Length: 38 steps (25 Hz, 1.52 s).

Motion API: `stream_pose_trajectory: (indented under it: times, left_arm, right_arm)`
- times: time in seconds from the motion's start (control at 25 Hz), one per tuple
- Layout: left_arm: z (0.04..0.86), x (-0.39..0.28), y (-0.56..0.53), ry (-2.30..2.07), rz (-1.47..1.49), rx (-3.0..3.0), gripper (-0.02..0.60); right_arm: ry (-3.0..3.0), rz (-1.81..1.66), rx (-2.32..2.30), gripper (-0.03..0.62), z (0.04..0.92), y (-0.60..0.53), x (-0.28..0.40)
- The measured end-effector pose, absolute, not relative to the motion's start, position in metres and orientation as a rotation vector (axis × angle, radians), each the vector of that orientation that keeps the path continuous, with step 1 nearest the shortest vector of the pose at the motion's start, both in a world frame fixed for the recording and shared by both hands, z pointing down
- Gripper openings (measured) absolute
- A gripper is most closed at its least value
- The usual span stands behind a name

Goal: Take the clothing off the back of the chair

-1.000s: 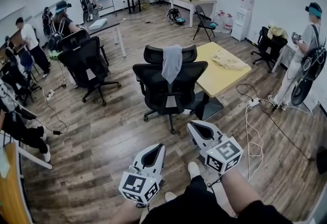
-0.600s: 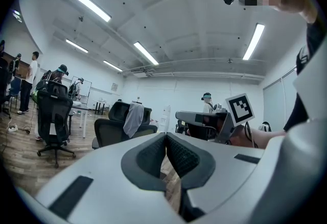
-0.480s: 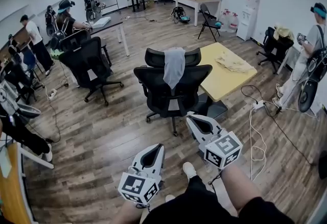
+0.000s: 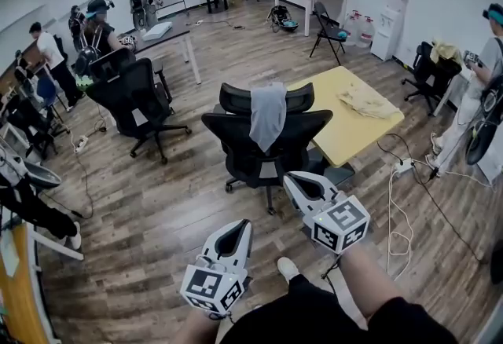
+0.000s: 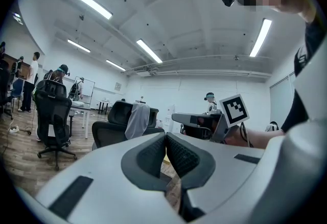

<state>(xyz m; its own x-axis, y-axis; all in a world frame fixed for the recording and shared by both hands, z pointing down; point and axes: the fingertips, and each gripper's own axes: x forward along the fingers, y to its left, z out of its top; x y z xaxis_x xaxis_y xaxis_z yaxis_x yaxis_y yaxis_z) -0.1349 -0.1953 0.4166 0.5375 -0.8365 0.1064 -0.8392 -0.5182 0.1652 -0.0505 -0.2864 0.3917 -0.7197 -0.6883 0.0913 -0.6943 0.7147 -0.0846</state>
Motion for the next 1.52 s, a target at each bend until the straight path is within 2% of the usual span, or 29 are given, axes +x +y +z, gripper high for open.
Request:
stream_pose_trajectory:
  times: [0.24, 0.28, 0.32, 0.44, 0.52, 0.8, 1.0, 1.36, 1.52]
  left_arm:
    - [0.420, -0.129, -0.242, -1.428, 0.029, 2.561, 0.018]
    - [0.421, -0.127, -0.250, -1.428, 0.032, 2.557, 0.018]
    - [0.421, -0.125, -0.258, -1.428, 0.035, 2.554, 0.018]
    - [0.423, -0.119, -0.279, -1.428, 0.042, 2.550, 0.018]
    - [0.424, -0.117, -0.291, -1.430, 0.045, 2.548, 0.018]
    - [0.427, -0.114, -0.323, -1.441, 0.047, 2.542, 0.018]
    - [0.433, -0.118, -0.338, -1.462, 0.053, 2.520, 0.018]
    - [0.437, -0.128, -0.360, -1.494, 0.049, 2.488, 0.018]
    - [0.439, -0.132, -0.365, -1.497, 0.055, 2.479, 0.018]
  right_arm:
    - [-2.859, 0.200, 1.161, 0.018, 0.397, -0.340, -0.045]
    - [-2.860, 0.211, 1.156, 0.039, 0.398, -0.349, -0.044]
    - [-2.860, 0.221, 1.153, 0.095, 0.400, -0.358, -0.043]
    - [-2.852, 0.230, 1.181, 0.105, 0.403, -0.385, -0.036]
    - [-2.843, 0.242, 1.197, 0.145, 0.406, -0.402, -0.033]
    - [-2.794, 0.281, 1.242, 0.225, 0.422, -0.455, -0.034]
    - [-2.771, 0.335, 1.277, 0.312, 0.435, -0.488, -0.039]
    - [-2.716, 0.341, 1.293, 0.370, 0.450, -0.526, -0.058]
    - [-2.686, 0.323, 1.339, 0.376, 0.455, -0.537, -0.061]
